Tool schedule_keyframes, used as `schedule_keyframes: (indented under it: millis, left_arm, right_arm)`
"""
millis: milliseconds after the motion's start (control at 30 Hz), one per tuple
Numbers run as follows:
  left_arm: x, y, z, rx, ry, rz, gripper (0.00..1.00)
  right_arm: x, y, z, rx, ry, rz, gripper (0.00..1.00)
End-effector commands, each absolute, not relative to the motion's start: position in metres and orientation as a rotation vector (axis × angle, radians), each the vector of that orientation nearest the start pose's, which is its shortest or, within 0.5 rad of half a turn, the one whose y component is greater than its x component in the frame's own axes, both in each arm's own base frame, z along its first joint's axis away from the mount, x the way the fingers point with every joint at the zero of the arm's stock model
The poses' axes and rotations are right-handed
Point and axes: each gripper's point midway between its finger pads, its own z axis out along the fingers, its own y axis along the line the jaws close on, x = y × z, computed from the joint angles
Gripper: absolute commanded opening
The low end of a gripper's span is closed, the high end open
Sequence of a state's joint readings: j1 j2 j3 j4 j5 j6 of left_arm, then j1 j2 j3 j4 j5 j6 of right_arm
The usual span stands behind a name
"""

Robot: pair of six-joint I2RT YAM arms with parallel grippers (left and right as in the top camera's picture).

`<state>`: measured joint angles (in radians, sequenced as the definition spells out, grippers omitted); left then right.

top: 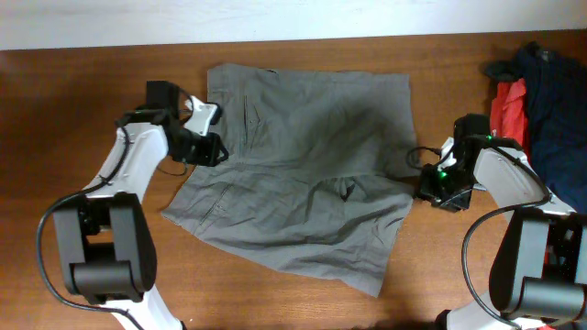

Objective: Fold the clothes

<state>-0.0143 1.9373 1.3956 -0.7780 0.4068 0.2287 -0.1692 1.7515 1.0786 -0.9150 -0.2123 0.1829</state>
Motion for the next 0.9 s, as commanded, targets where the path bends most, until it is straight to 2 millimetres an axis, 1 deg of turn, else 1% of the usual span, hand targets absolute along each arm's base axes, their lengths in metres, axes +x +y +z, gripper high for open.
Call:
schedule_keyframes:
  millis: [0,133,200,300,333,400,467,533,600,633,733,833,867]
  left_arm:
    - [0.415,-0.066,0.052,0.448,2.783,-0.443,0.31]
    - [0.419,-0.065,0.04,0.446,2.791,-0.439,0.33]
    - [0.419,-0.065,0.033,0.446,2.801,-0.443,0.33]
    - [0.42,-0.065,0.022,0.444,2.817,-0.448,0.34]
    - [0.419,-0.065,0.021,0.443,2.821,-0.45,0.33]
    - [0.418,-0.065,0.017,0.442,2.831,-0.453,0.34]
    - [0.418,-0.065,0.016,0.442,2.832,-0.453,0.33]
    - [0.419,-0.065,0.016,0.443,2.828,-0.452,0.33]
    - [0.419,-0.065,0.016,0.443,2.827,-0.45,0.34]
    - [0.419,-0.064,0.016,0.442,2.831,-0.443,0.34]
    - [0.419,-0.061,0.015,0.44,2.839,-0.415,0.34]
    - [0.419,-0.061,0.015,0.44,2.838,-0.414,0.34]
    - [0.419,-0.061,0.015,0.44,2.837,-0.414,0.34]
  right_arm:
    - [0.285,-0.002,0.029,0.49,3.134,0.421,0.52]
    - [0.269,0.007,0.029,0.482,3.2,0.447,0.55]
    - [0.267,0.013,0.025,0.464,3.2,0.472,0.51]
    - [0.265,0.029,0.018,0.385,3.182,0.572,0.51]
    - [0.264,0.031,0.015,0.384,3.179,0.583,0.49]
    - [0.264,0.032,0.008,0.372,3.166,0.58,0.4]
    - [0.265,0.032,-0.001,0.361,3.141,0.576,0.33]
    - [0.266,0.032,-0.009,0.357,3.114,0.574,0.31]
    - [0.268,0.036,-0.015,0.345,3.078,0.612,0.29]
    - [0.268,0.038,-0.016,0.341,3.066,0.633,0.26]
    - [0.269,0.035,-0.017,0.341,3.065,0.608,0.04]
    - [0.266,0.019,-0.018,0.381,3.1,0.484,0.04]
    - [0.263,0.011,-0.017,0.425,3.117,0.427,0.04]
